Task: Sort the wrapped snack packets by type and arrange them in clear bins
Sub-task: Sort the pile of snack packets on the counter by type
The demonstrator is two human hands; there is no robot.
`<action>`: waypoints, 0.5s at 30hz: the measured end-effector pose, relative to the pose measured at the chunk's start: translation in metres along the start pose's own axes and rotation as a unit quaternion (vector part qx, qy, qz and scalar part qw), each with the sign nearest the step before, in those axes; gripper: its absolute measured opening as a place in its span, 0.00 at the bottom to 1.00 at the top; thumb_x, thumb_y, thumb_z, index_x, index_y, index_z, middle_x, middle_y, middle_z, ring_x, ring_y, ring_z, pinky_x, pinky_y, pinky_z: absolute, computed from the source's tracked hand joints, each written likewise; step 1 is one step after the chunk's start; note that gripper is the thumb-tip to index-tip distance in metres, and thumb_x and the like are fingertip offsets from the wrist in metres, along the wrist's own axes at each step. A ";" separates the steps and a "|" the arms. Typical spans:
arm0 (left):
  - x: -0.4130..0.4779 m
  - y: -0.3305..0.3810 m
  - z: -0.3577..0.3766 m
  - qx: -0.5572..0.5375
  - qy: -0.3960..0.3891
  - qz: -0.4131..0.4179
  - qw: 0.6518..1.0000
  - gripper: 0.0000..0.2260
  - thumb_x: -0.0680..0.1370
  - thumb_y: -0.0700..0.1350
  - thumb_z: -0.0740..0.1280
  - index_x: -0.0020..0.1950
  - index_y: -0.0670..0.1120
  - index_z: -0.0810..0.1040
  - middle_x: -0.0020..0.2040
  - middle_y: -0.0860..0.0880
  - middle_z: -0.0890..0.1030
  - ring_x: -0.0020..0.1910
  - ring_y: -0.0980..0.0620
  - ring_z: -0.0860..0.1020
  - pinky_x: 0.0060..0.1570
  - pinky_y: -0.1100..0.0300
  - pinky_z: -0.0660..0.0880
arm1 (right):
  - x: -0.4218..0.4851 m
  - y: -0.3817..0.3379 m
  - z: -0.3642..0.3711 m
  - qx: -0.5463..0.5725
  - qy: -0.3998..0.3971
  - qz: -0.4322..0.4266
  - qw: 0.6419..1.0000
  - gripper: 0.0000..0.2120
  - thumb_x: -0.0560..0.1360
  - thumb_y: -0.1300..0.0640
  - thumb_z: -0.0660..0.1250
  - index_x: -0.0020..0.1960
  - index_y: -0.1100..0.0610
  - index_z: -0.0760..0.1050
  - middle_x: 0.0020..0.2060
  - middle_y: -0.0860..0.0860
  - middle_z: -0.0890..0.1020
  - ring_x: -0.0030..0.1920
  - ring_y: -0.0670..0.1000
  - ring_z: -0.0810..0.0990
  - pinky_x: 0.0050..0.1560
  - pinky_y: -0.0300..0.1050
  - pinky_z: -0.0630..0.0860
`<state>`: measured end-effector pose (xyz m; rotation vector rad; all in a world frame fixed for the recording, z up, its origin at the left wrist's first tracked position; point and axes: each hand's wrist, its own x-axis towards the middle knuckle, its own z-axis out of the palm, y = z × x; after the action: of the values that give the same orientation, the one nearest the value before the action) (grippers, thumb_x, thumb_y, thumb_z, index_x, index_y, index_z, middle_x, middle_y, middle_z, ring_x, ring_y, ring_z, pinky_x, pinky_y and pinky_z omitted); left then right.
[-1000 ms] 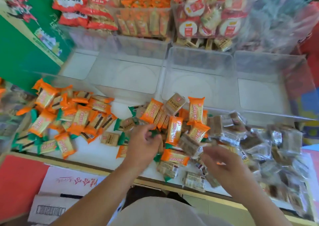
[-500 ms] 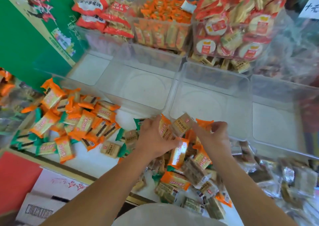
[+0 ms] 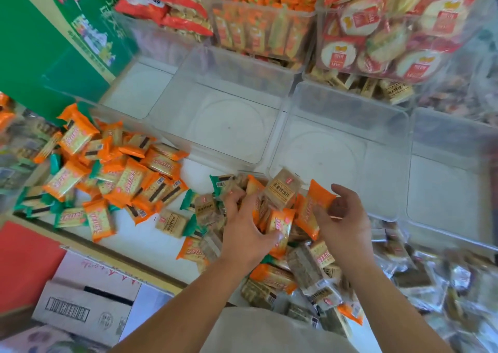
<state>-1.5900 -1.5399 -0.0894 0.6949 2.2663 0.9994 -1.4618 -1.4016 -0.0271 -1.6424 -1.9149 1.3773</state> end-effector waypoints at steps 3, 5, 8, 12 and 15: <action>-0.002 -0.002 -0.001 -0.007 -0.035 -0.028 0.999 0.51 0.67 0.54 0.82 0.81 0.61 0.52 0.81 0.56 0.45 0.80 0.51 0.56 0.65 0.66 0.58 | -0.013 -0.004 -0.022 0.036 0.032 -0.005 0.999 0.13 0.74 0.54 0.75 0.57 0.45 0.79 0.43 0.44 0.83 0.41 0.41 0.82 0.39 0.36 0.76; -0.003 0.000 -0.001 0.005 -0.076 -0.061 0.995 0.54 0.68 0.57 0.81 0.83 0.60 0.47 0.82 0.57 0.38 0.80 0.51 0.56 0.62 0.64 0.59 | -0.023 -0.005 -0.038 0.075 0.033 0.002 0.997 0.08 0.73 0.54 0.76 0.51 0.48 0.81 0.39 0.48 0.84 0.42 0.51 0.85 0.41 0.44 0.79; -0.003 0.000 0.000 -0.010 -0.078 -0.067 0.995 0.54 0.67 0.57 0.82 0.83 0.61 0.49 0.81 0.59 0.38 0.80 0.50 0.57 0.63 0.64 0.60 | -0.037 -0.003 -0.042 0.143 -0.043 0.025 0.988 0.06 0.76 0.57 0.74 0.51 0.53 0.79 0.39 0.54 0.85 0.42 0.59 0.86 0.39 0.46 0.81; -0.006 -0.006 0.003 -0.016 -0.023 -0.042 0.999 0.49 0.66 0.56 0.82 0.80 0.62 0.58 0.80 0.59 0.50 0.77 0.53 0.61 0.64 0.61 0.66 | -0.046 0.009 -0.024 0.115 -0.090 0.033 0.989 0.04 0.77 0.55 0.72 0.49 0.48 0.78 0.38 0.50 0.83 0.41 0.55 0.82 0.47 0.55 0.78; -0.013 -0.014 0.001 -0.056 0.024 -0.041 0.997 0.39 0.69 0.52 0.82 0.73 0.67 0.66 0.76 0.56 0.65 0.66 0.56 0.75 0.57 0.60 0.79 | -0.043 0.013 -0.016 0.104 -0.092 0.027 0.990 0.04 0.78 0.53 0.71 0.49 0.51 0.76 0.33 0.46 0.77 0.32 0.46 0.74 0.39 0.46 0.72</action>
<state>-1.5832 -1.5562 -0.0966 0.5310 2.2402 1.1046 -1.4287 -1.4327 -0.0130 -1.5239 -1.7605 1.7398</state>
